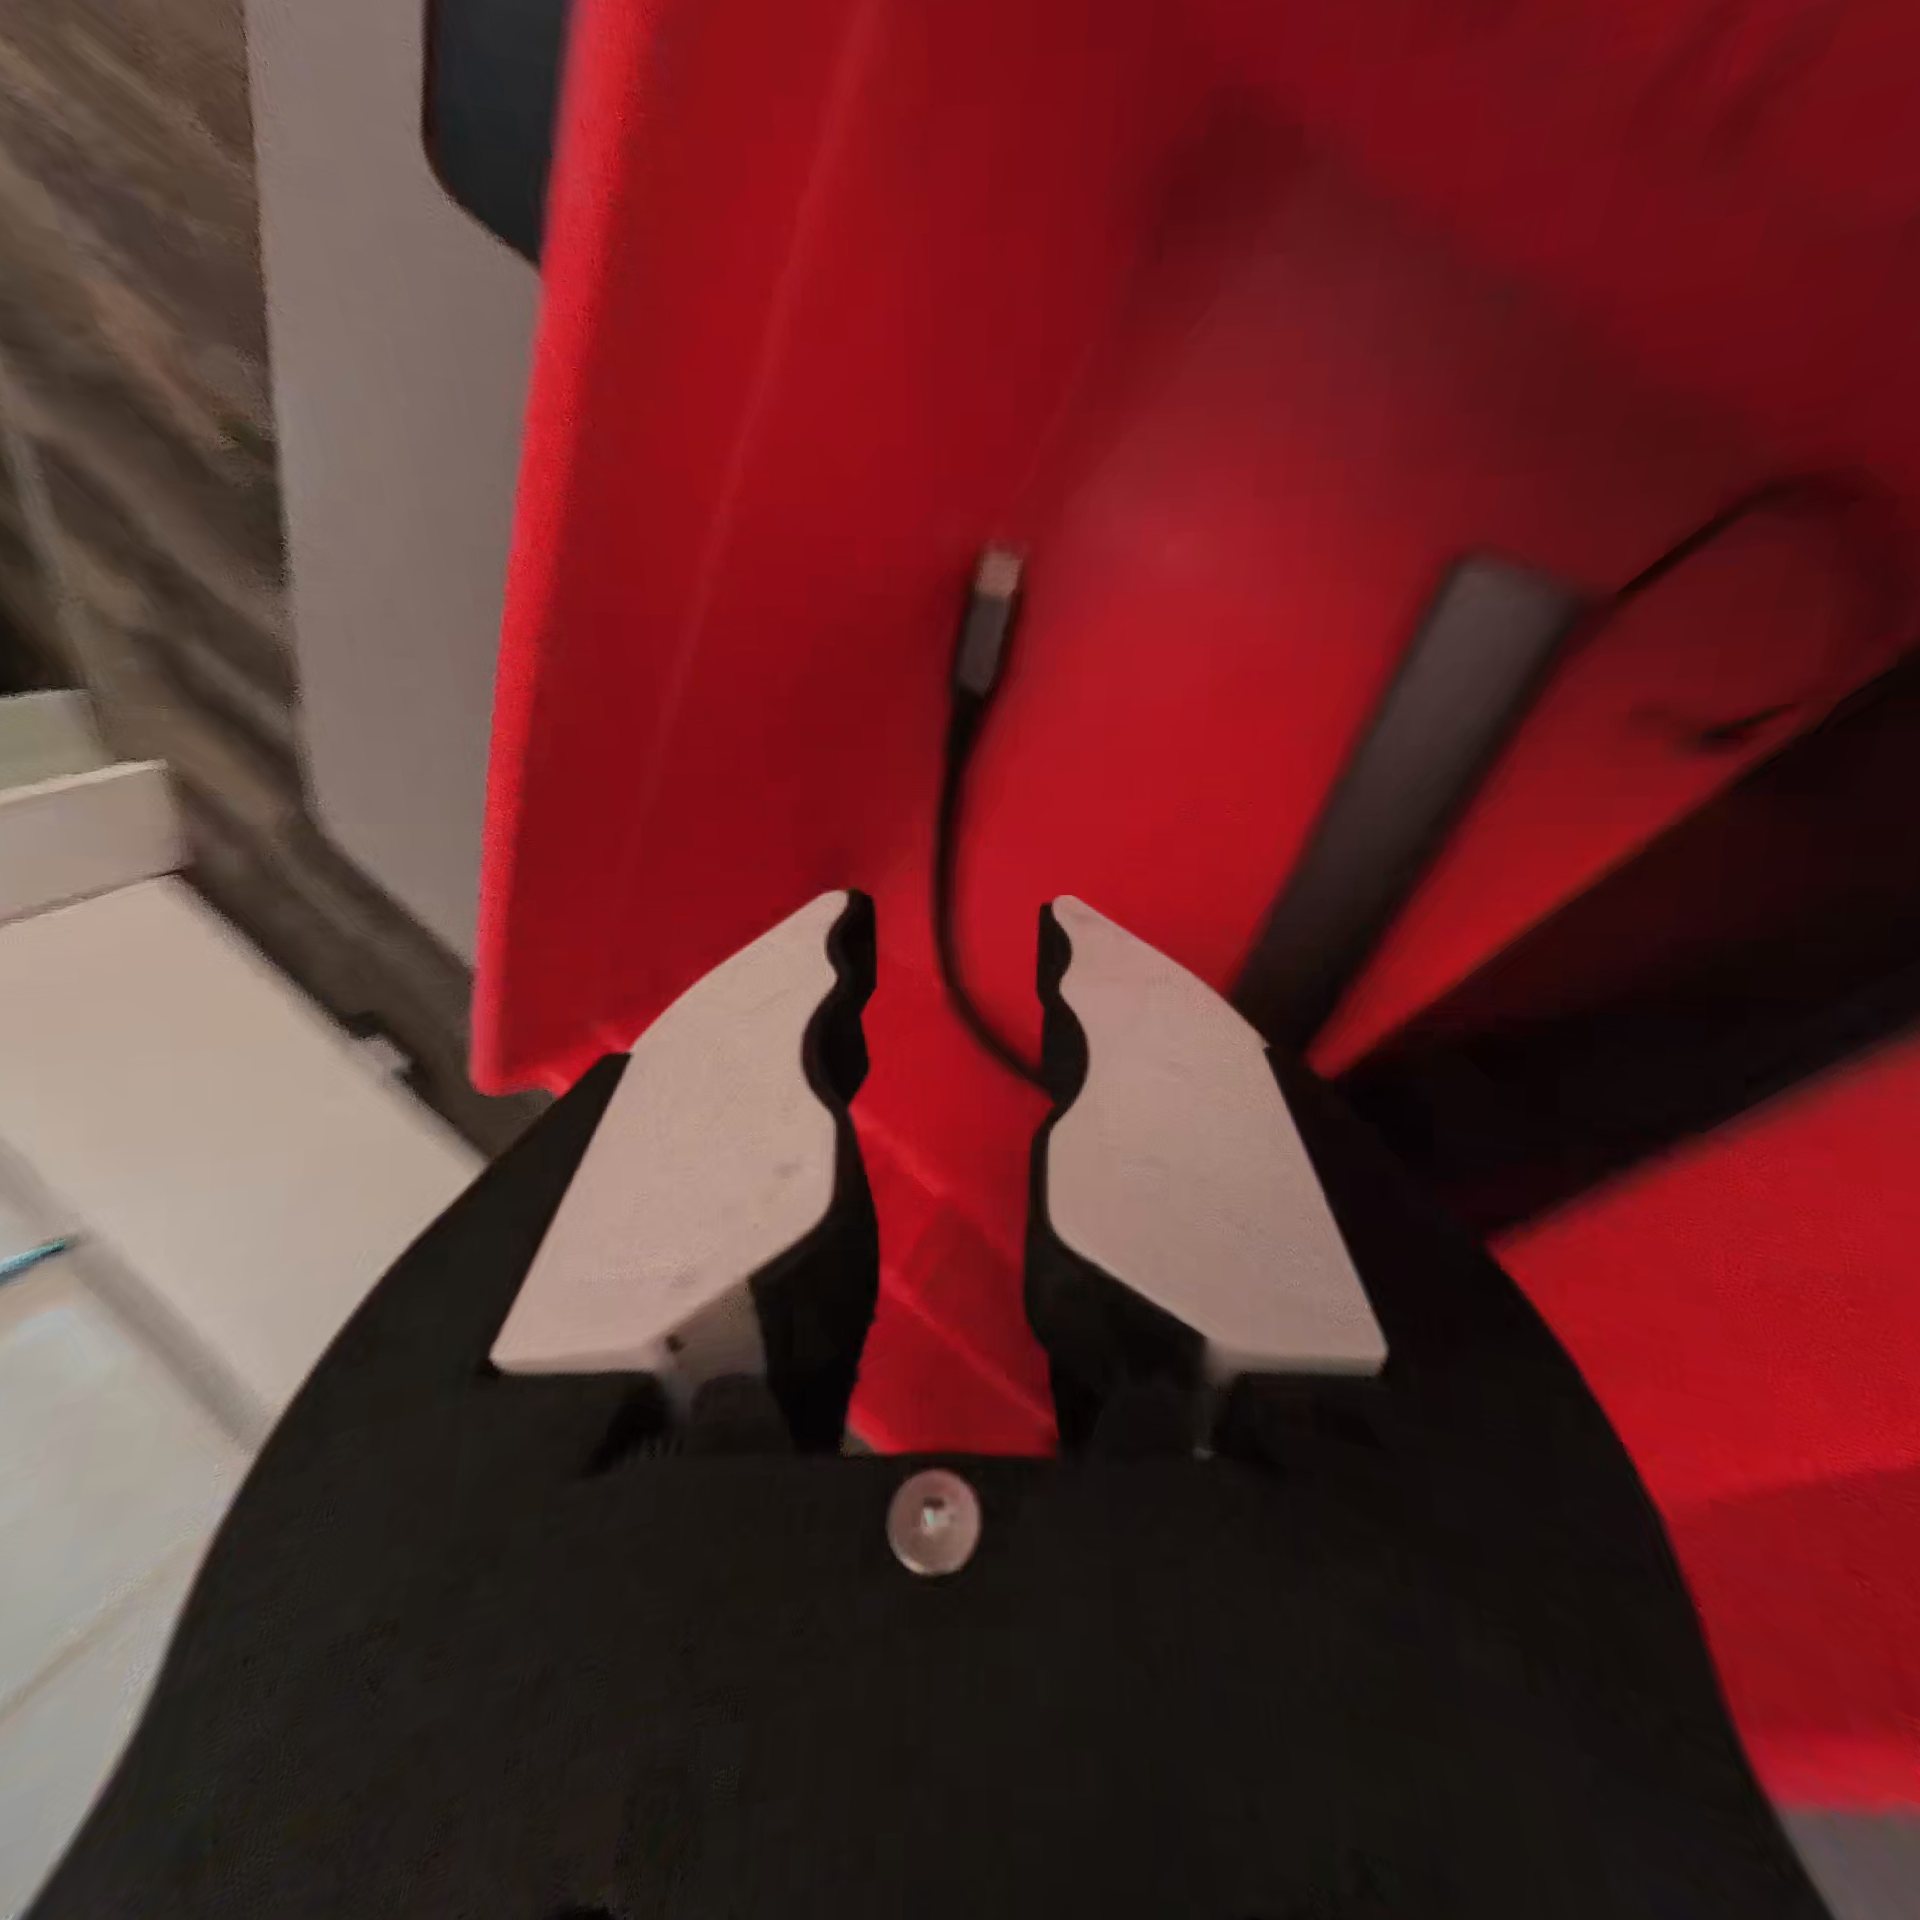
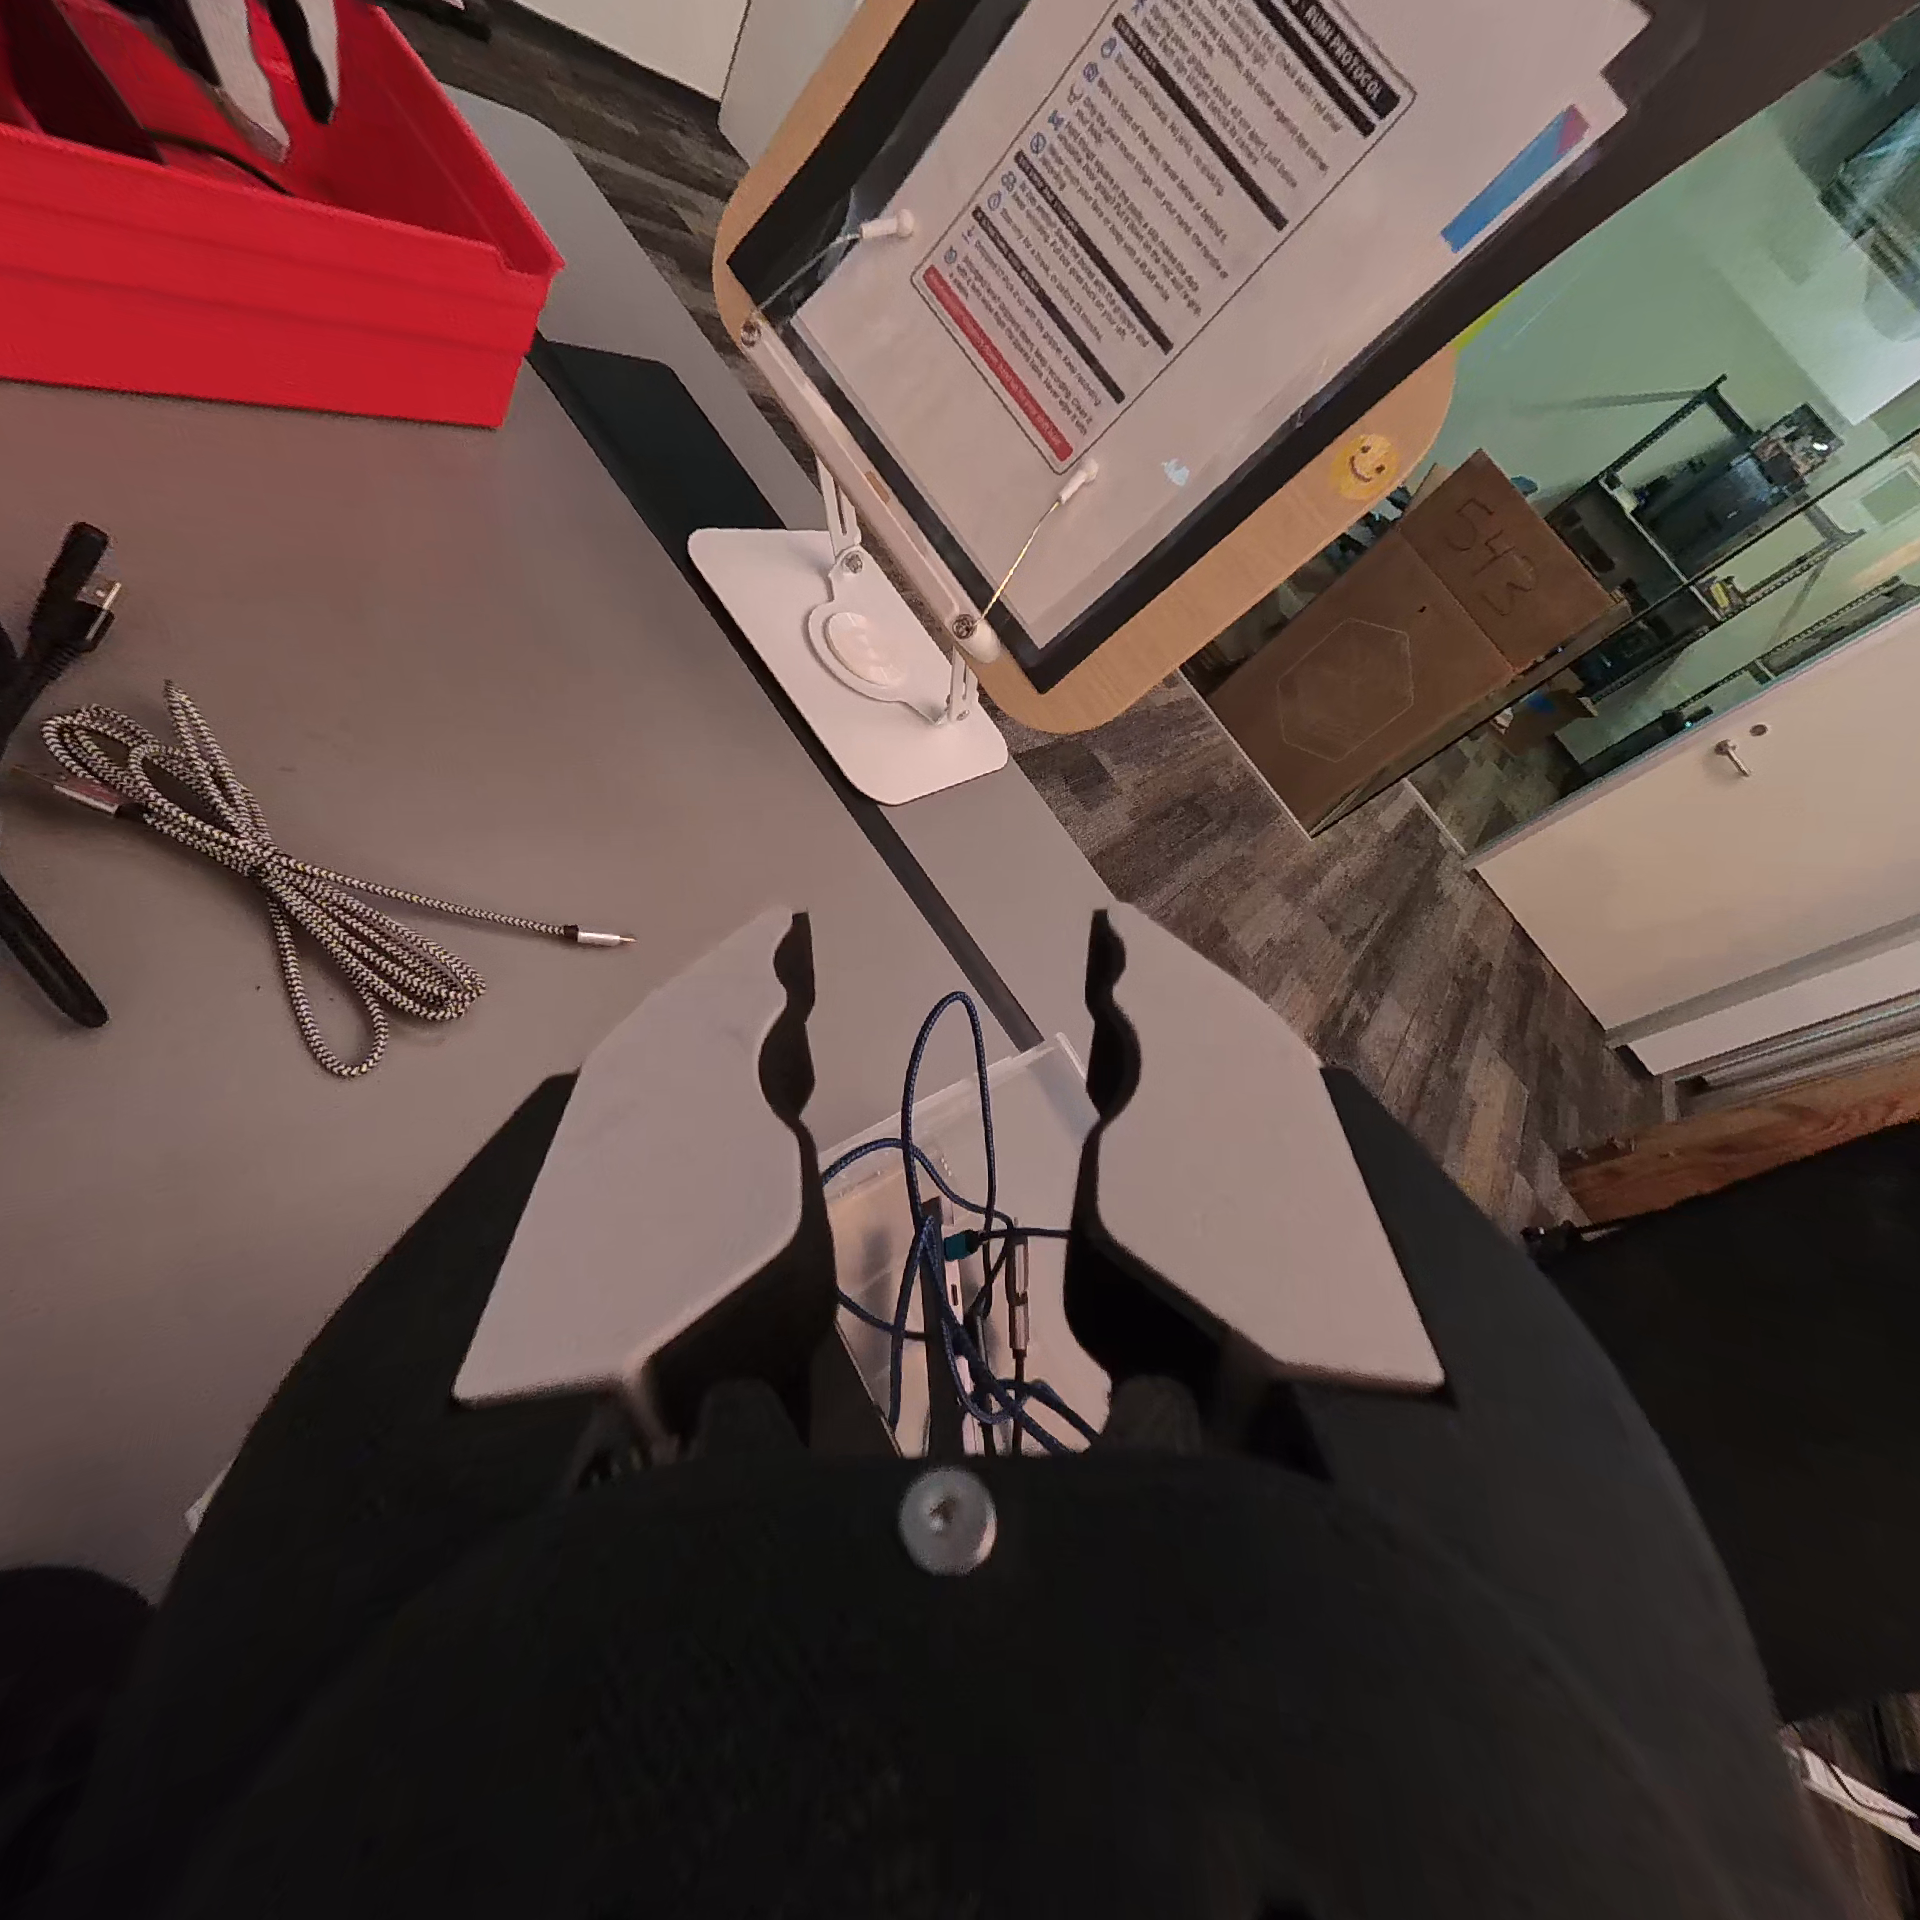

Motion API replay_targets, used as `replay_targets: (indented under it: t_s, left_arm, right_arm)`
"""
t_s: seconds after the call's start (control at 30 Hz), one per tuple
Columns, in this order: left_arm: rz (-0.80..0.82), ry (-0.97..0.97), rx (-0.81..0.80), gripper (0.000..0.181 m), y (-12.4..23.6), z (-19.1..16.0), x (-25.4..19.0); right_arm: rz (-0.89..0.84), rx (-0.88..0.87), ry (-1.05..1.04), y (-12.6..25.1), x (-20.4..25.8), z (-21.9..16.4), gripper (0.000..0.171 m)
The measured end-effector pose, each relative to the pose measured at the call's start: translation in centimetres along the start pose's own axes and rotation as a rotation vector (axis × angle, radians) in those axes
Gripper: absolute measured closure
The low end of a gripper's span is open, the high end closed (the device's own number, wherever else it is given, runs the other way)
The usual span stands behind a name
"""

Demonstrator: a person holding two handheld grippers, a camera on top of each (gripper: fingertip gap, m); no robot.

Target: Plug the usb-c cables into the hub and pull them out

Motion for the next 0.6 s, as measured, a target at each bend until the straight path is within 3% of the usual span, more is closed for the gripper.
replay_targets:
  t_s: [0.03,0.1,0.33,0.6]
  left_arm:
    - [0.058,-0.075,0.056,0.15,-1.0,-0.3,0.4]
    - [0.101,-0.189,0.155,0.156,-2.7,-0.9,0.8]
    - [-0.037,-0.243,0.333,0.144,-6.0,-1.9,1.3]
    - [-0.081,-0.257,0.348,0.165,-6.7,-2.2,1.5]
  right_arm:
    - [-0.002,0.01,0.001,-0.1,0.0,-0.1,0.12]
    - [-0.004,0.028,0.005,-0.3,0.0,-0.3,0.12]
    - [0.0,0.071,0.015,-1.1,0.0,-0.8,0.12]
    - [0.007,0.101,0.027,-1.7,0.1,-1.0,0.12]
Point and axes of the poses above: each gripper's, where its closed fingertips meet, y back along the fingers, z out of its top, x = y × z across the jaws, the point moved 6 cm from there along y, back along the fingers, and after that the axes turned 2 degrees about -z, right-handed, at the moved point
